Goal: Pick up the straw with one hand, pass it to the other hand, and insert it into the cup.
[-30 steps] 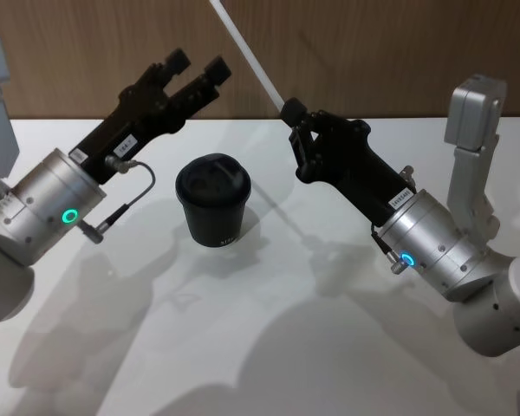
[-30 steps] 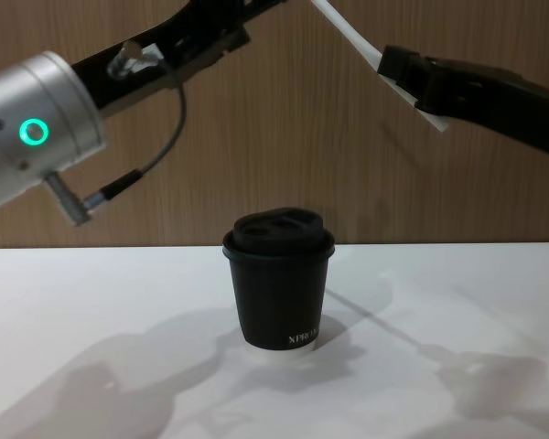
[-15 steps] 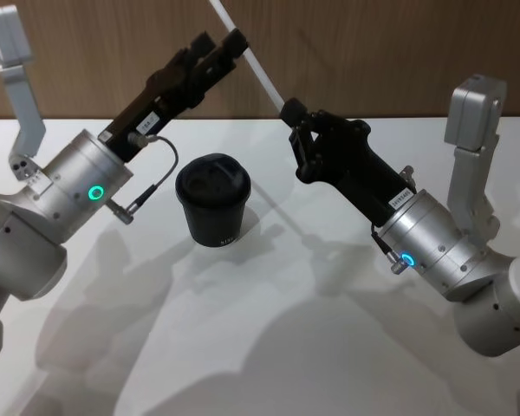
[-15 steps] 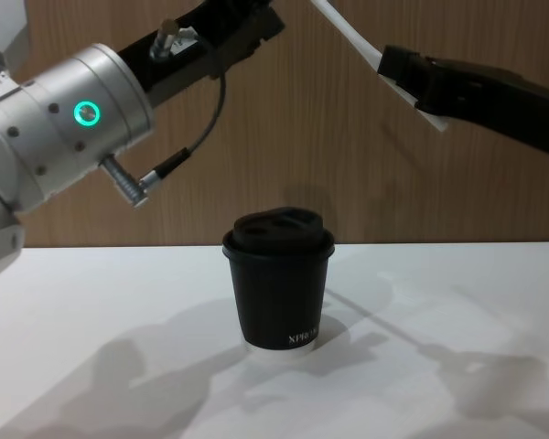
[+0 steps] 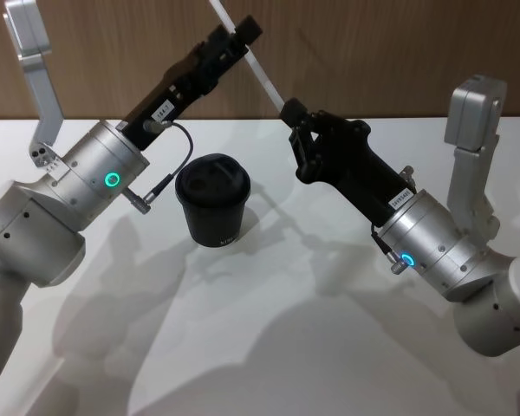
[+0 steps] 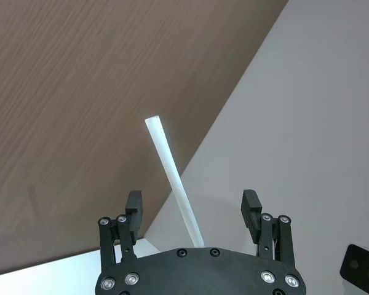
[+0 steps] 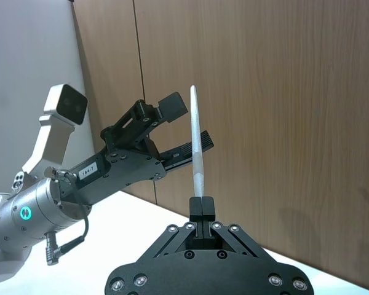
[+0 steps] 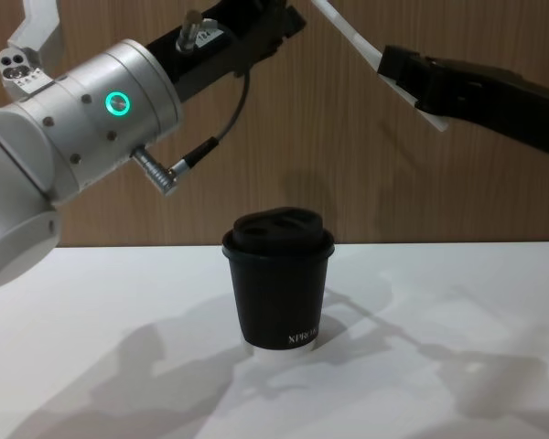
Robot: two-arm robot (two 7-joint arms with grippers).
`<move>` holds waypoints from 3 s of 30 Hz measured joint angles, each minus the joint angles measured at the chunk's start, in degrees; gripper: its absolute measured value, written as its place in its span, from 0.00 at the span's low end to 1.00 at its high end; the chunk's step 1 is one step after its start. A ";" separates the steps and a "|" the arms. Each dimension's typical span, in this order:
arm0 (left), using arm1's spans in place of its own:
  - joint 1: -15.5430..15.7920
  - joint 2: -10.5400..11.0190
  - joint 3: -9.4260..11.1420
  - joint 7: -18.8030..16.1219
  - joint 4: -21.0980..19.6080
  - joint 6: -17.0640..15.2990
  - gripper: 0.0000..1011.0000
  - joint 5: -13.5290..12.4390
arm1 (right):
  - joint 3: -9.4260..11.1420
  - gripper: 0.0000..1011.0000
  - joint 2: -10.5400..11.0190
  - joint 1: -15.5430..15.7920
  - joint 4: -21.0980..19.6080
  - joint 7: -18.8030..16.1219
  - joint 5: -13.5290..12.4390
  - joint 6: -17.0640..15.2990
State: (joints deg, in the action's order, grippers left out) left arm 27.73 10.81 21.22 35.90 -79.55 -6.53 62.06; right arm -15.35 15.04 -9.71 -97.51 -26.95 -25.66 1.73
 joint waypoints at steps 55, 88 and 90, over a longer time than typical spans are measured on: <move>1.38 1.02 1.92 -1.84 0.53 0.95 0.02 2.84 | 0.00 0.08 0.00 -0.01 0.00 0.00 0.00 0.00; -0.25 7.91 4.66 -10.66 -8.08 8.41 0.01 -11.79 | 0.00 0.99 0.00 0.00 0.00 0.00 0.00 0.00; -0.58 8.83 4.82 -11.59 -9.29 8.89 0.01 -13.77 | 0.01 0.99 0.00 -0.01 0.00 0.00 0.00 0.00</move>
State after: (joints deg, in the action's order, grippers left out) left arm 27.15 19.64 26.04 24.31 -88.84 2.36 48.29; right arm -15.35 15.04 -9.72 -97.51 -26.95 -25.65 1.72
